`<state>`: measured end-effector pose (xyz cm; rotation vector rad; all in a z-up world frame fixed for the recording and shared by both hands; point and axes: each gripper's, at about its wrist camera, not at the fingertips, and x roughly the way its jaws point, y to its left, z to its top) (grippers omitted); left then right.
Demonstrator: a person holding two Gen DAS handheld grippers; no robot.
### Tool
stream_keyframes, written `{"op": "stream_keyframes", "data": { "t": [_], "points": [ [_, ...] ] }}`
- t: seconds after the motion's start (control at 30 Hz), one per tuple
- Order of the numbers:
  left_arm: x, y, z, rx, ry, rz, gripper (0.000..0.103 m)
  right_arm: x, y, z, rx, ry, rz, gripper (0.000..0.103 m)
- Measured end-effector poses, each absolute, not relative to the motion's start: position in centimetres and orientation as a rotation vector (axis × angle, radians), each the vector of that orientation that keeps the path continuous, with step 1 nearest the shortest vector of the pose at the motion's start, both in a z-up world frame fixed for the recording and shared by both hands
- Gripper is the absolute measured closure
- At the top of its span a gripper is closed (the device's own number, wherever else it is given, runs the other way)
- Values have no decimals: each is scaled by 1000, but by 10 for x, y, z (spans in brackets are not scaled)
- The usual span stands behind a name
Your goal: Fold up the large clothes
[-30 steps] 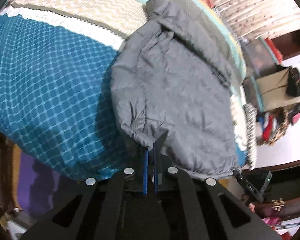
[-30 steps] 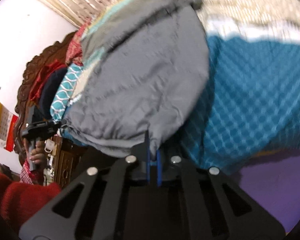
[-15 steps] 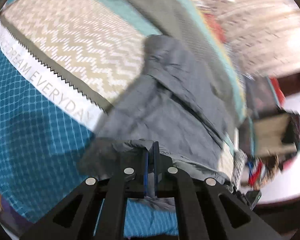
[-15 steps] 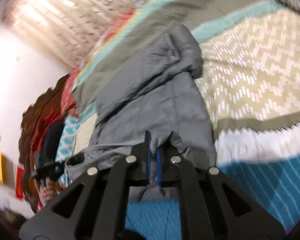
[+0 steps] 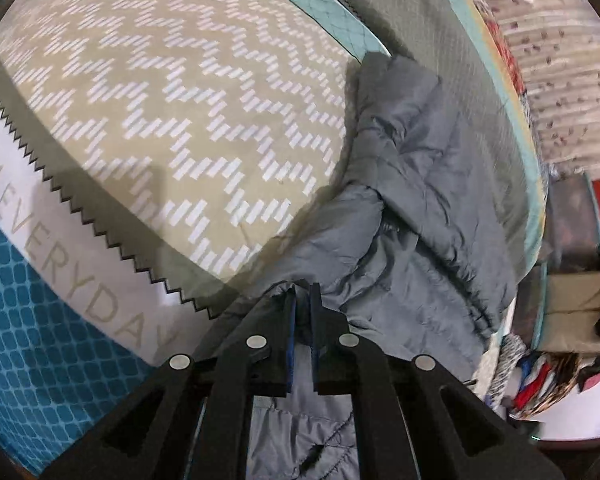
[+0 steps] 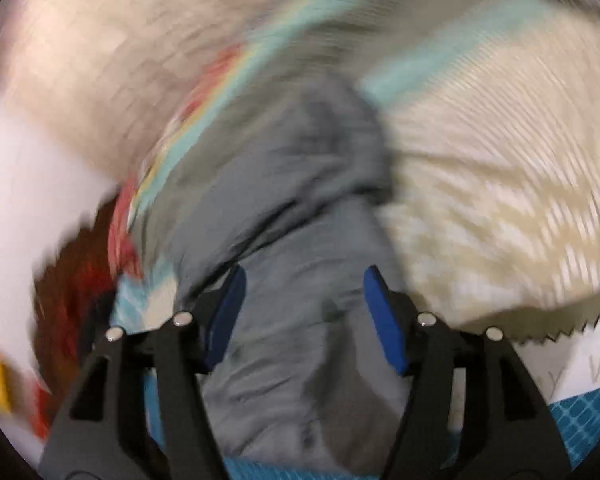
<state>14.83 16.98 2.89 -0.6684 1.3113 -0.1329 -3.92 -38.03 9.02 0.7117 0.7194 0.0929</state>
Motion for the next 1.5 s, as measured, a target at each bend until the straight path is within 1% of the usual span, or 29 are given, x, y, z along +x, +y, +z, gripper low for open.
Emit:
{"op": "stream_keyframes", "data": {
  "t": [0.07, 0.13, 0.27, 0.33, 0.37, 0.4, 0.43, 0.47, 0.6, 0.67, 0.83, 0.87, 1.0, 1.1, 1.17, 1.23, 1.3, 1.37, 1.4, 1.5],
  "points": [
    [146, 163, 29, -630, 1307, -130, 103, -36, -337, 109, 523, 732, 181, 44],
    [146, 160, 27, -618, 1303, -125, 103, -28, -297, 116, 376, 760, 264, 44],
    [138, 161, 28, -599, 1285, -110, 103, -6, -238, 93, 265, 843, 384, 44],
    [133, 166, 28, -581, 1272, -85, 103, 3, -223, 76, 172, 869, 338, 44],
    [132, 169, 27, -575, 1272, -75, 103, 11, -220, 58, 119, 914, 281, 44],
    [128, 173, 24, -575, 1278, -78, 103, 18, -224, 37, 111, 965, 237, 47],
    [125, 175, 22, -585, 1285, -96, 103, 23, -230, 25, 132, 988, 223, 47],
    [118, 177, 20, -591, 1295, -111, 103, 25, -237, 16, 174, 979, 223, 47],
    [99, 188, 28, -569, 1287, -164, 103, 23, -234, 14, 135, 959, 209, 47],
    [86, 204, 46, -597, 1240, -198, 103, 22, -233, 14, 121, 959, 209, 47],
    [62, 237, 98, -682, 1049, -197, 103, 21, -232, 13, 101, 954, 199, 46],
    [63, 231, 105, -654, 1036, -204, 103, 20, -230, 12, 96, 951, 199, 46],
    [70, 153, 126, -424, 1023, -363, 103, 21, -223, 11, 86, 952, 180, 46],
    [74, 84, 116, -277, 1039, -483, 103, 19, -221, 10, 78, 951, 170, 46],
    [81, 42, 94, -195, 1083, -527, 103, 20, -219, 10, 73, 954, 166, 46],
    [84, 19, 72, -112, 1110, -500, 103, 21, -219, 10, 67, 961, 163, 46],
    [90, 9, 36, -39, 1183, -413, 103, 23, -220, 15, 82, 975, 162, 46],
    [94, 18, 9, -76, 1259, -380, 103, 21, -225, 27, 154, 970, 155, 46],
    [93, 23, 4, -97, 1261, -381, 103, 14, -229, 42, 197, 925, 165, 46],
    [90, 29, 3, -119, 1247, -392, 103, -9, -224, 68, 143, 849, 183, 46]
  ]
}}
